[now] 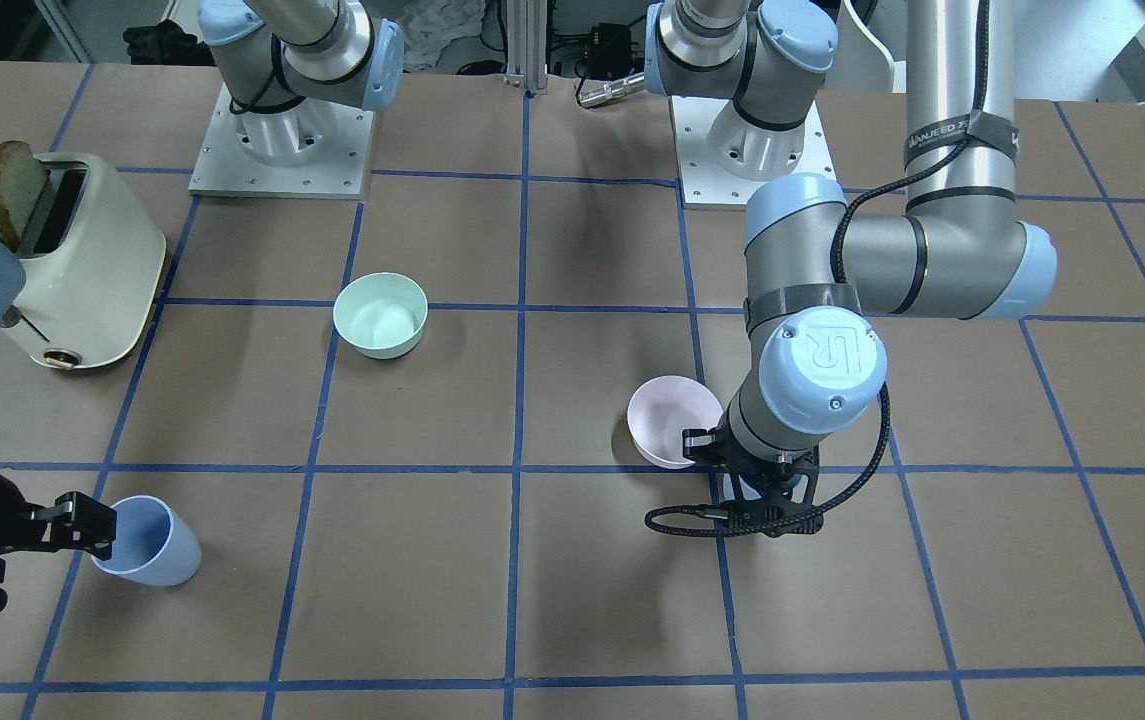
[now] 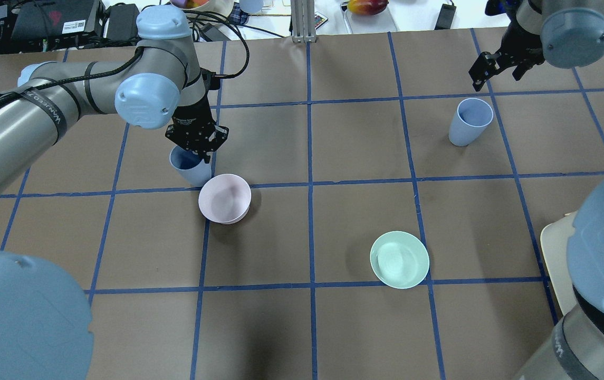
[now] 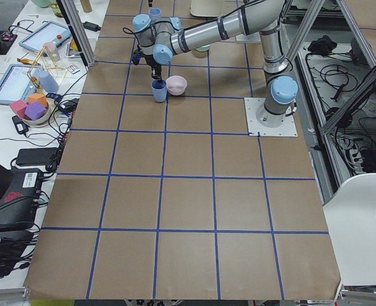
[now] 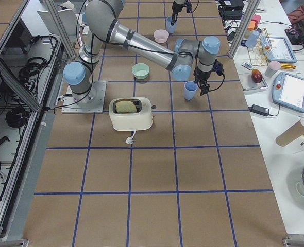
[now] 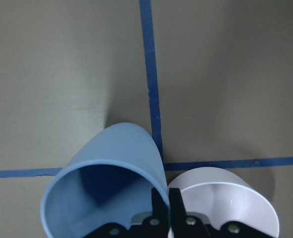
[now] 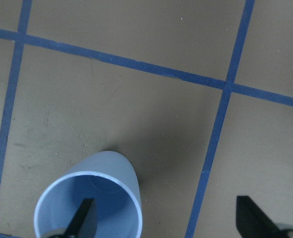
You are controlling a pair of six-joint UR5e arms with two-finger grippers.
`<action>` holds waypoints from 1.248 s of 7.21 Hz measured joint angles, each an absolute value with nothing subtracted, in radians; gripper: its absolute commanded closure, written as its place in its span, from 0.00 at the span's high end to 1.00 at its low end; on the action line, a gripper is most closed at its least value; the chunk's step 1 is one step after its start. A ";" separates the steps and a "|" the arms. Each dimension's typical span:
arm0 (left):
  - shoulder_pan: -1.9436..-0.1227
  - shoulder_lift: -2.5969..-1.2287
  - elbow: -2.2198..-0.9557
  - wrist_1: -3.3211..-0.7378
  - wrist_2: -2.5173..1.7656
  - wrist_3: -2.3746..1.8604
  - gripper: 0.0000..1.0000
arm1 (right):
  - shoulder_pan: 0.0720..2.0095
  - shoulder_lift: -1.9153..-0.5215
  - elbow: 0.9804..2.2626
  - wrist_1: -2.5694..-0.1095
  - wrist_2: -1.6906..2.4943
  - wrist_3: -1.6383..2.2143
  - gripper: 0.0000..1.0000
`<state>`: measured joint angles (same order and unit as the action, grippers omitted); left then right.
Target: Stack blue cups with both arms
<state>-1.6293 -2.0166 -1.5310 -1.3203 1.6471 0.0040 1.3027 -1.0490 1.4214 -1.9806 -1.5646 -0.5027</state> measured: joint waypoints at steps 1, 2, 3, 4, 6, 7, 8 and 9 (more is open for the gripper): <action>-1.654 -2.016 -1.492 -1.323 1.644 -0.011 0.00 | 1.299 -1.037 1.424 -1.964 -1.566 -0.504 1.00; -1.698 -2.021 -1.447 -1.330 1.639 -0.053 0.00 | 1.298 -1.028 1.424 -1.930 -1.566 -0.505 1.00; -1.755 -2.025 -1.415 -1.340 1.626 -0.132 0.00 | 1.298 -1.023 1.425 -1.901 -1.566 -0.505 0.75; -1.819 -2.021 -1.409 -1.346 1.594 -0.240 0.00 | 1.298 -1.018 1.425 -1.887 -1.563 -0.505 0.47; -1.968 -1.990 -1.468 -1.349 1.546 -0.504 0.00 | 1.298 -1.004 1.425 -1.878 -1.560 -0.505 0.00; -2.035 -1.965 -1.529 -1.346 1.538 -0.625 0.00 | 1.298 -0.999 1.422 -1.862 -1.564 -0.505 0.00; -2.080 -1.934 -1.601 -1.340 1.532 -0.703 0.00 | 1.298 -0.998 1.416 -1.835 -1.565 -0.505 0.00; -2.109 -1.900 -1.664 -1.336 1.519 -0.757 0.00 | 1.298 -1.001 1.413 -1.813 -1.566 -0.506 0.00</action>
<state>-2.1086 -1.9002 -1.6637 -1.3355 1.5190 -0.7571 1.2977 -1.0005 1.4128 -1.8132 -1.5660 -0.5058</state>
